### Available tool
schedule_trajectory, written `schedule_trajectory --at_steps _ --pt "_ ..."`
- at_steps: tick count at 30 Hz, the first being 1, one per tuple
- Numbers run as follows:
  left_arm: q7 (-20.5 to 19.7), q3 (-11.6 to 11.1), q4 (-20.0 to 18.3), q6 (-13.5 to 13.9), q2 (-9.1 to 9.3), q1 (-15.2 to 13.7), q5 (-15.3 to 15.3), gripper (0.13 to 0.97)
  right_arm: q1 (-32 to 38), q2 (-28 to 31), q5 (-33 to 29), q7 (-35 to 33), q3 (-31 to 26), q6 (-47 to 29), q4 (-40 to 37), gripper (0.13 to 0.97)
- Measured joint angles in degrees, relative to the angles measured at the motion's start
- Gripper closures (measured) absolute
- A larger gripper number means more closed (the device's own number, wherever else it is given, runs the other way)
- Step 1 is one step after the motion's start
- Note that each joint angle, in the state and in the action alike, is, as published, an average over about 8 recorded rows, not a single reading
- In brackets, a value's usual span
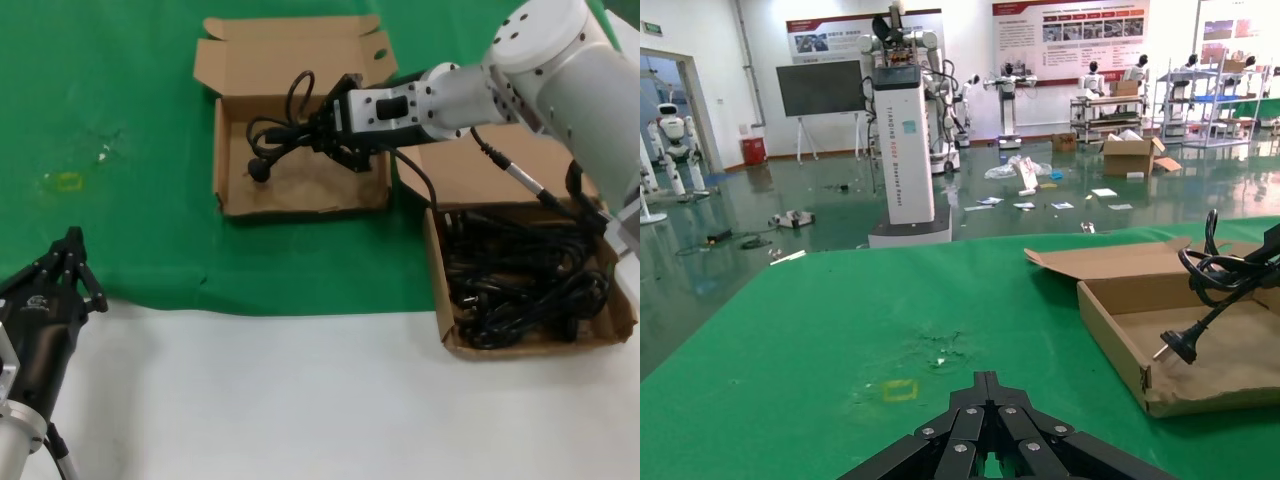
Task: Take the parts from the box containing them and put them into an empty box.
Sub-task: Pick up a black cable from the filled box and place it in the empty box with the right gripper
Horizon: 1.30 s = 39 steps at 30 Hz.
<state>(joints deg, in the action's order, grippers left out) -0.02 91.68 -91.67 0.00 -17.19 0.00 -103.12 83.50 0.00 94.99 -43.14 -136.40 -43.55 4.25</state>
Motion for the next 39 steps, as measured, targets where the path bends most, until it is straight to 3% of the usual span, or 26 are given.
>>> schedule_trajectory --at_steps 22,31,39 --pt "0.0 0.0 0.0 0.0 0.0 0.0 0.0 0.953 -1.2 0.0 9.8 -2.7 -6.8 4.1 0.6 0.848" --pt "0.0 0.0 0.0 0.0 0.0 0.0 0.0 0.953 -1.1 0.0 13.3 -4.3 -8.2 4.3 0.6 0.737" --pt "0.0 0.0 0.0 0.0 0.0 0.0 0.0 0.952 -0.7 0.0 14.0 -5.5 -5.9 3.9 0.0 0.555"
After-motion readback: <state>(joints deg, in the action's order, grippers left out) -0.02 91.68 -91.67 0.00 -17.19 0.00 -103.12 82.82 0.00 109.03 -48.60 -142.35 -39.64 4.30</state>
